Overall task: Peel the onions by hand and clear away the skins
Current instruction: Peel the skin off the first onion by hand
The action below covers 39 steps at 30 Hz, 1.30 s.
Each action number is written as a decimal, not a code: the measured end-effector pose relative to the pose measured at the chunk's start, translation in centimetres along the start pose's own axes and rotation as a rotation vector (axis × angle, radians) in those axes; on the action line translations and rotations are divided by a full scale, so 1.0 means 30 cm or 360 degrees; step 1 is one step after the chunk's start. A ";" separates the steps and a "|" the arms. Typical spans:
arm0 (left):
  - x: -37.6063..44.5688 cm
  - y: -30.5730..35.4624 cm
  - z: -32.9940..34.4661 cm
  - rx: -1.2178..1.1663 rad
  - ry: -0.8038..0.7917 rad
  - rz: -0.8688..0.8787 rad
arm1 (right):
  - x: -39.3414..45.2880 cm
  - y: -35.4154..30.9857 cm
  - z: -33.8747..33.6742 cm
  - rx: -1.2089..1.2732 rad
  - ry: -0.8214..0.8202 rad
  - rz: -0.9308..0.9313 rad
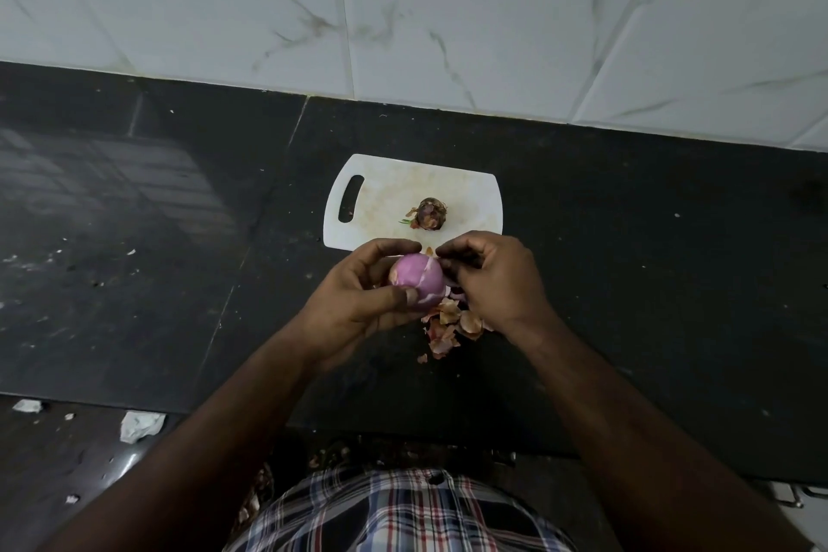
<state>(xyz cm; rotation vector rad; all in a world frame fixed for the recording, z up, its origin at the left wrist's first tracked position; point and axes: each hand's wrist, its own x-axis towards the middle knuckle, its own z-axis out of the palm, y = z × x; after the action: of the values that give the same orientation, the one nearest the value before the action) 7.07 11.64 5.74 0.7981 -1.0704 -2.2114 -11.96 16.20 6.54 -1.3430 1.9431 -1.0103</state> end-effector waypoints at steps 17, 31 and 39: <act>0.014 0.019 -0.005 -0.0094 0.0209 -0.0174 | -0.034 -0.061 0.004 0.0008 -0.0332 -0.0266; 0.018 0.017 -0.002 0.0069 0.0252 -0.0145 | -0.027 -0.056 0.027 -0.0082 -0.0256 -0.0309; 0.024 0.031 -0.008 -0.0109 0.0400 -0.0147 | -0.022 -0.030 0.023 0.0150 -0.0193 -0.0221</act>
<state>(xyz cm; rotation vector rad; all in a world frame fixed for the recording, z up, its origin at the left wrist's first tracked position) 6.95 10.54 6.18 1.0807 -0.8473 -2.1400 -10.73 16.44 6.93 -1.4664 1.7122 -1.0462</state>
